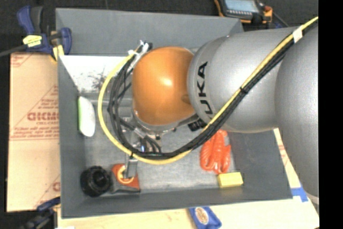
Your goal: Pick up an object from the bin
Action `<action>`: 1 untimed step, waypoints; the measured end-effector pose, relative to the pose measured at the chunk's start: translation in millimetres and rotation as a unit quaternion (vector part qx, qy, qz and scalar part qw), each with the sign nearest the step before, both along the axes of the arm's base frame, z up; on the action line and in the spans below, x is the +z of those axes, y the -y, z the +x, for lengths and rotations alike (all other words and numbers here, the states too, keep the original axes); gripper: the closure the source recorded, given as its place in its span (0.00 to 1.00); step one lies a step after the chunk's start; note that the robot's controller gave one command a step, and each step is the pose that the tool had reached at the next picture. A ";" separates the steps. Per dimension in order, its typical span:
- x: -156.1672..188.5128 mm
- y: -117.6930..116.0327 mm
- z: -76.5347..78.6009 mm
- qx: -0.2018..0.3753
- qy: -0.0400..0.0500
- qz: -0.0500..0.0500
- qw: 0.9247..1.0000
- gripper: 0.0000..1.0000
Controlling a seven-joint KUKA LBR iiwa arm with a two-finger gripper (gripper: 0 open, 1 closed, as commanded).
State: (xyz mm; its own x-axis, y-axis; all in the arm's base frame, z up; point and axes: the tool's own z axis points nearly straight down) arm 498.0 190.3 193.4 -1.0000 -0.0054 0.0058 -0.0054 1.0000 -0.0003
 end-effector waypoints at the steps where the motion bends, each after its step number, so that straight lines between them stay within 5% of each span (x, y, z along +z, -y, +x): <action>1: 4.7 1.2 1.8 -0.003 0.004 0.001 1.000 0.00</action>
Offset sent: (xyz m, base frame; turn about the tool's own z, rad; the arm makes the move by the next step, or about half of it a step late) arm -0.0202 -0.0185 -0.1234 -0.0963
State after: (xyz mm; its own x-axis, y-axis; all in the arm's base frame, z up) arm 499.7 189.1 198.1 -1.0000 -0.0003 -0.0020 -0.0003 1.0000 0.0018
